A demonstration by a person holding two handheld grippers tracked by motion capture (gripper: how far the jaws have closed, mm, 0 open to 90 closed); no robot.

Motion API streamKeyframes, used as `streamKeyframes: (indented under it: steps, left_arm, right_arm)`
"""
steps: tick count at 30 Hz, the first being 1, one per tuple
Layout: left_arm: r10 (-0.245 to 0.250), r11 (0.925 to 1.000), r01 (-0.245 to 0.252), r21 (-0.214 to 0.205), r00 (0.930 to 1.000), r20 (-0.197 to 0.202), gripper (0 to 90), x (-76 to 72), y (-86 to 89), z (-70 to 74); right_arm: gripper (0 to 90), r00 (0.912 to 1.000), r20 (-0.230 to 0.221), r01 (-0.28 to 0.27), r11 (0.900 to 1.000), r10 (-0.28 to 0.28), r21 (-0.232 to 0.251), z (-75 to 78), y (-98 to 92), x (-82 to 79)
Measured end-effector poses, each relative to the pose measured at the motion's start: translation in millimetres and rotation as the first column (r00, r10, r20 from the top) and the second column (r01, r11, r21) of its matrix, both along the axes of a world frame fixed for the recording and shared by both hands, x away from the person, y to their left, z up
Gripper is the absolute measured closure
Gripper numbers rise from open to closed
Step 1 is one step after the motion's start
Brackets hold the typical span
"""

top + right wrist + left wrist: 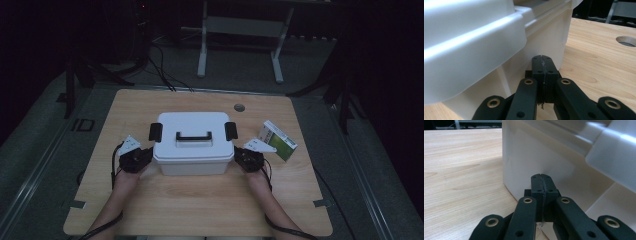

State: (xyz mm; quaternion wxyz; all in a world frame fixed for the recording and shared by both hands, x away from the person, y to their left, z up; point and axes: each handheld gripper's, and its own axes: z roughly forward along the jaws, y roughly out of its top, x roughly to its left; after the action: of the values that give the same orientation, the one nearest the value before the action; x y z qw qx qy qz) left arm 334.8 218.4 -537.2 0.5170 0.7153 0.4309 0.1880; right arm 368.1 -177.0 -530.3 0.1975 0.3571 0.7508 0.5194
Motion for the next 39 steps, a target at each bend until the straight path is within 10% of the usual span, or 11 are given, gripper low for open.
streamKeyframes:
  steps: [39]
  left_arm:
    - [-0.167, 0.9857, 0.166, -0.031, 0.9855, -0.031, 90.0, -49.8, -45.9, 0.9]
  right_arm:
    - [90.0, 0.9996, -0.026, 0.014, 0.9999, -0.014, 0.002, 2.9, -61.9, -76.8]
